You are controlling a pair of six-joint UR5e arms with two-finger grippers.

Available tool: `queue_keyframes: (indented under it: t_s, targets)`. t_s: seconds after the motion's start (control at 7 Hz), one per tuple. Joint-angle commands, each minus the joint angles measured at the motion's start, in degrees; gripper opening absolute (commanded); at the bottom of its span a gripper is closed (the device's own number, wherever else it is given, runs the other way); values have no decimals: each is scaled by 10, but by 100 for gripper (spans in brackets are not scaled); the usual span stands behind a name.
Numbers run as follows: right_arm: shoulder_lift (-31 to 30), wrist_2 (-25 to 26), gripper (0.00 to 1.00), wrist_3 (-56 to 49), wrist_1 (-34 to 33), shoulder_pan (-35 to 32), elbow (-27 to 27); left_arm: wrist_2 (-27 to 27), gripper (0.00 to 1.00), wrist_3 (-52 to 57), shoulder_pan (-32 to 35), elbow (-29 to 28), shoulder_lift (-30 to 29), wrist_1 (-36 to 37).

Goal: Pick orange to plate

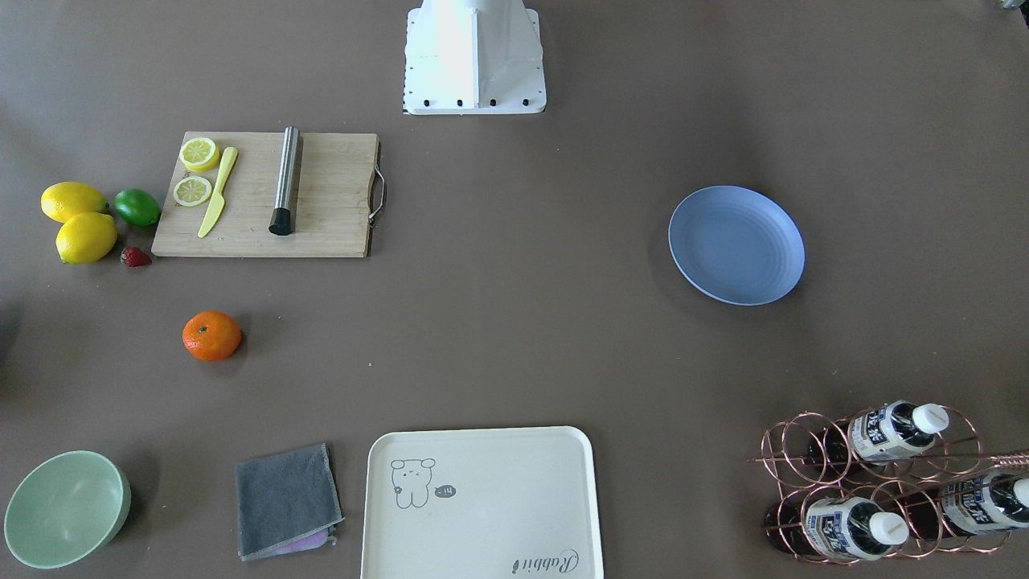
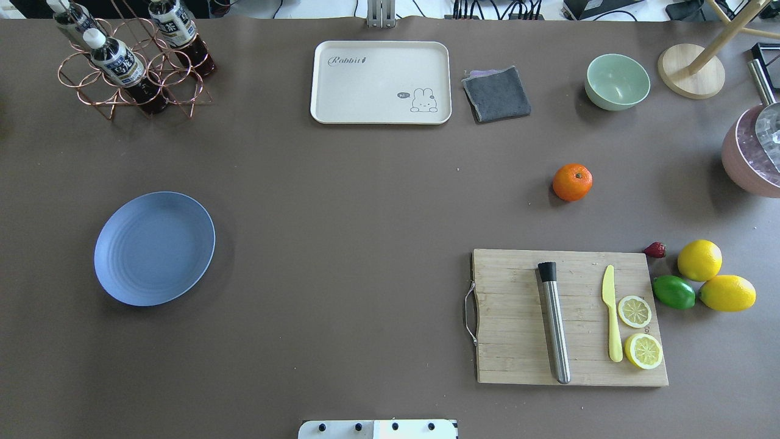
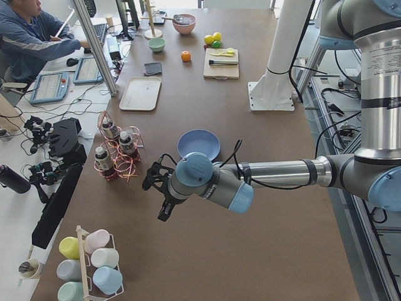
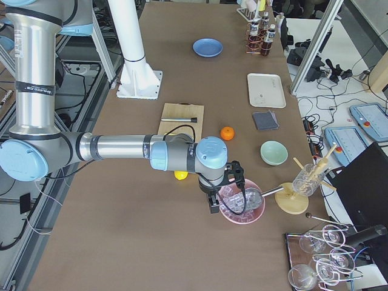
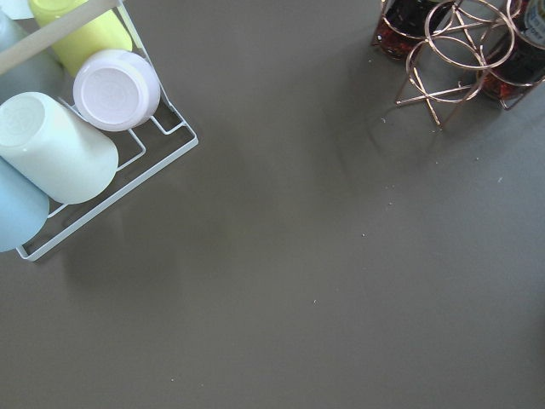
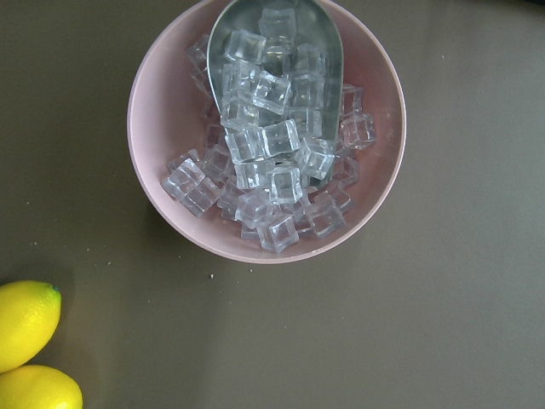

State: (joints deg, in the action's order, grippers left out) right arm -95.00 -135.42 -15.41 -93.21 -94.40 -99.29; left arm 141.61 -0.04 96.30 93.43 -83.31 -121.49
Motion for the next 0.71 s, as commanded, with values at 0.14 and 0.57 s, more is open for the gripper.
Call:
queue_keyframes:
  t_s: [0.14, 0.57]
  targets:
    - [1, -4, 100, 128, 103, 18, -6, 1, 99, -92, -91, -11, -57, -45]
    - [-3, 37, 100, 369, 241, 144, -3, -64, 99, -256, -222, -21, -56, -104]
